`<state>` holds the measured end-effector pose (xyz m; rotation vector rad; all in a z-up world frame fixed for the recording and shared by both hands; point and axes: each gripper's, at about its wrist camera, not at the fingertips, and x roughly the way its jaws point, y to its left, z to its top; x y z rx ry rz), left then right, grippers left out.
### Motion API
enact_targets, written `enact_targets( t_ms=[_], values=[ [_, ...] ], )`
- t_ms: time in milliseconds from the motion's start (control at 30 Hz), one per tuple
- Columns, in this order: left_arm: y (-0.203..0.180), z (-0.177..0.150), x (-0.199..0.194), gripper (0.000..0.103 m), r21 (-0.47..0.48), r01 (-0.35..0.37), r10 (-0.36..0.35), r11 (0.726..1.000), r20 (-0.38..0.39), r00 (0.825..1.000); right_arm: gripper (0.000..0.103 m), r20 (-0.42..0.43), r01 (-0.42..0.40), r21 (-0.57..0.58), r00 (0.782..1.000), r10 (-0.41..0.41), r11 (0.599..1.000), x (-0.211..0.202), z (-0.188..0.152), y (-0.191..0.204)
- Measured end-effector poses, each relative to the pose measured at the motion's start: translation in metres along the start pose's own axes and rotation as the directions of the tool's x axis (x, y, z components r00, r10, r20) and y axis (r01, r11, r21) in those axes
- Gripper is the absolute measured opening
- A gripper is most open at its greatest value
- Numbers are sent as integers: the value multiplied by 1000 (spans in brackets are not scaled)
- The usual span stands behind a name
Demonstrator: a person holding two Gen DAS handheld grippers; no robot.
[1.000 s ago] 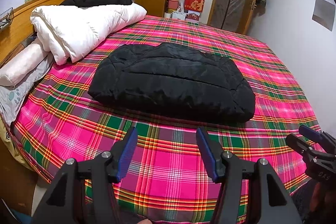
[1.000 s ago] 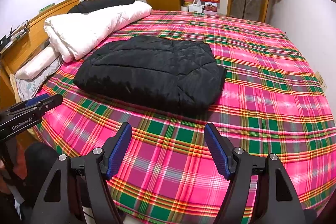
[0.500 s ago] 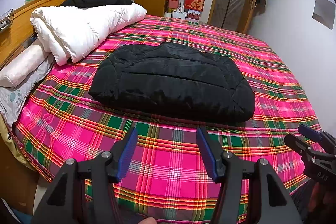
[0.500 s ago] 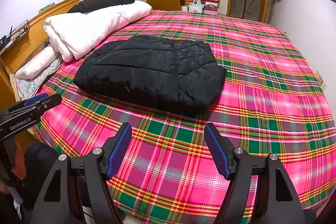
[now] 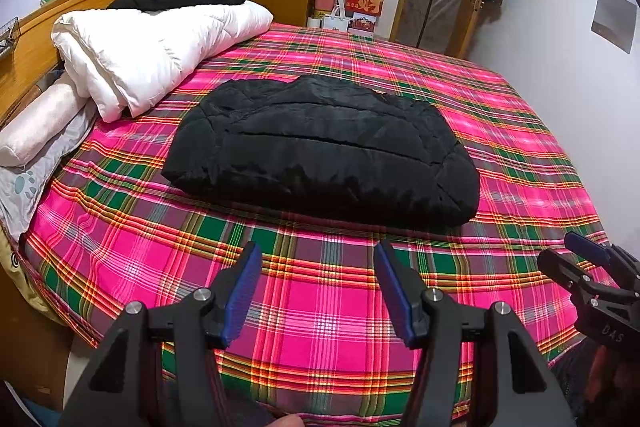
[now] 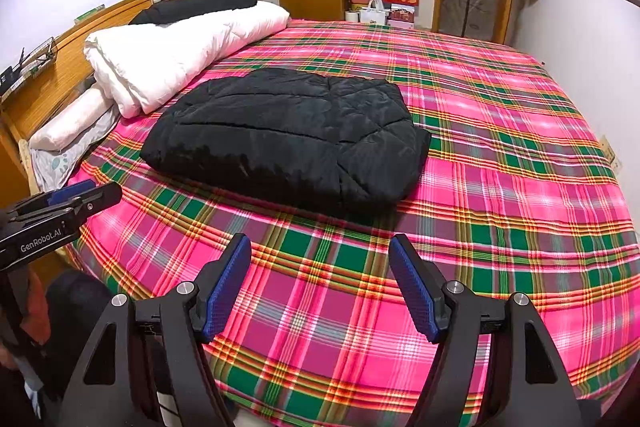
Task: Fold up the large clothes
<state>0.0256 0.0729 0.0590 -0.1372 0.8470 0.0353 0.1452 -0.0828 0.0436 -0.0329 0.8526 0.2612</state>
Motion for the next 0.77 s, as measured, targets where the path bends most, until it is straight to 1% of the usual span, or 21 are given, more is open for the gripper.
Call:
enact_targets(
  t_ms=[467, 667, 767],
  values=[
    [-5, 0, 0, 60, 2, 19, -19, 1000, -10, 1000, 71, 0, -1, -1, 1000, 1, 1000, 0, 1, -1],
    [-5, -2, -1, 60, -9, 3, -3, 1000, -8, 1000, 71, 0, -1, 0, 1000, 1, 1000, -1, 1, -1],
    [-5, -2, -2, 60, -14, 6, -7, 1000, -8, 1000, 71, 3, -2, -1, 1000, 2, 1000, -3, 1, 0]
  ],
)
